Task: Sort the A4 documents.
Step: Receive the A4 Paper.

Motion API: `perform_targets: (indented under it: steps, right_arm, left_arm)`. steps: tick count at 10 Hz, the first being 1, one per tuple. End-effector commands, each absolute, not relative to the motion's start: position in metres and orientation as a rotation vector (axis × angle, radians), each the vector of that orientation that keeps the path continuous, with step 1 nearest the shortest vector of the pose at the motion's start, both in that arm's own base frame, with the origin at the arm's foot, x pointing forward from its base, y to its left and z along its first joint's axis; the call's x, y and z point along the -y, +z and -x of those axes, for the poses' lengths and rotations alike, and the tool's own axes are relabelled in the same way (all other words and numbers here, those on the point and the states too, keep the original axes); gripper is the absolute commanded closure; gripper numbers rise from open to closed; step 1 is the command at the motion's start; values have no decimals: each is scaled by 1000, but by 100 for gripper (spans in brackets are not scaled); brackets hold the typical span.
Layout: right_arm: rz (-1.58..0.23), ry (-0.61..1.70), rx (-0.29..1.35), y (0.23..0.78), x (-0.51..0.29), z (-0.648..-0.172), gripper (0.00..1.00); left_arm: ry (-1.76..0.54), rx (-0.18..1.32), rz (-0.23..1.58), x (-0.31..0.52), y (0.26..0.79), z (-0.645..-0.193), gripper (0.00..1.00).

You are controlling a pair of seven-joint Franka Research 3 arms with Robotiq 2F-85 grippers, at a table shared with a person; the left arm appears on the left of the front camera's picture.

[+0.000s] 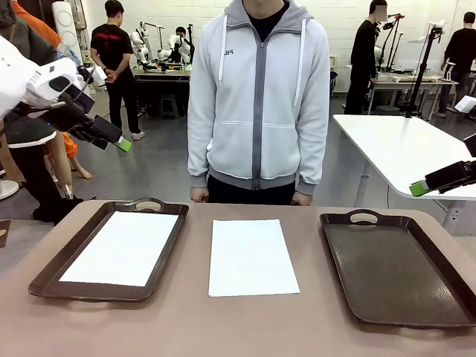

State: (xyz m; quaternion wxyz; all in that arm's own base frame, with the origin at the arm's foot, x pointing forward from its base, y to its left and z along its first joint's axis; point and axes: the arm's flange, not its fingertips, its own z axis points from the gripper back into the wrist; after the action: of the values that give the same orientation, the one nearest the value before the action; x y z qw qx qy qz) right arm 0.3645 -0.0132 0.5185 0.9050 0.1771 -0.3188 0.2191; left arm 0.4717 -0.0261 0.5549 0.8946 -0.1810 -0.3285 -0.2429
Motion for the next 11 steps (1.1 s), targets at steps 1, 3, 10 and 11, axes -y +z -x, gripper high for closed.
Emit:
perform_targets:
  steps: [1, 3, 10, 11]
  right_arm:
    - [-392, 456, 660, 517, 14, -366, 0]
    - [-392, 456, 660, 517, 14, -366, 0]
    - [-392, 456, 660, 517, 14, -366, 0]
    - [-392, 456, 660, 517, 14, -366, 0]
  left_arm:
    - [-578, 724, 435, 27, 550, -456, 0]
    - [-629, 718, 504, 11, 560, -445, 0]
    - [-710, 673, 488, 34, 562, -435, 0]
    - [-704, 674, 492, 34, 561, -436, 0]
